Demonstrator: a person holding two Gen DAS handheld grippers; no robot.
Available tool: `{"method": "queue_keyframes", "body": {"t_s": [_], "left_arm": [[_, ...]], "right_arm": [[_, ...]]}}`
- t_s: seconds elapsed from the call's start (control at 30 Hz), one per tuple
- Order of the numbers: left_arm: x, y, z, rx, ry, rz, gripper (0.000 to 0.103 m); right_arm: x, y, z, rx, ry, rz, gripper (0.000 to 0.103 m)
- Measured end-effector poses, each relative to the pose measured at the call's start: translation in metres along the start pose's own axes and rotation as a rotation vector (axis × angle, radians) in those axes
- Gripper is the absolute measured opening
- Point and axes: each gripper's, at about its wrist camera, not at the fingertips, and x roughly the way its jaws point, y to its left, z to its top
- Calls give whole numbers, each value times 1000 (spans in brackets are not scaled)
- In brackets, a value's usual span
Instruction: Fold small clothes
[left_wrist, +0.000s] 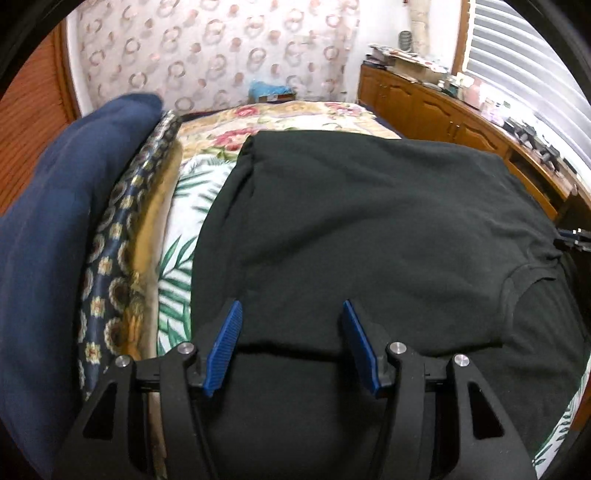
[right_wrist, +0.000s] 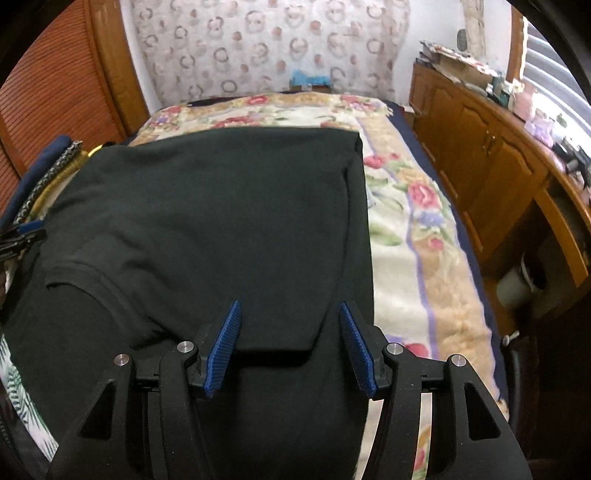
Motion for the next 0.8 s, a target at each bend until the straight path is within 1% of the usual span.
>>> {"method": "queue_keyframes", "body": {"t_s": [0.2, 0.3, 0.37, 0.47, 0.6, 0.8], "left_arm": [[1, -4, -5, -10, -7, 20, 56], [2, -4, -5, -17, -7, 25, 56], [0, -4, -7, -19, -6, 27, 56], [-7, -2, -15, -40, -3, 32, 56], [-8, -2, -24, -62, -1, 40, 56], [0, 2, -16, -91, -9, 48, 56]], "right_arm": [[3, 2, -1, -15, -11, 1, 54], [4, 5, -1, -30, -19, -11, 48], [2, 7, -2, -44, -28, -28, 41], [0, 9, -5, -57, -36, -39, 38], [-3, 11, -9, -71, -42, -45, 38], [-2, 14, -9, -103, -47, -58, 27]]}}
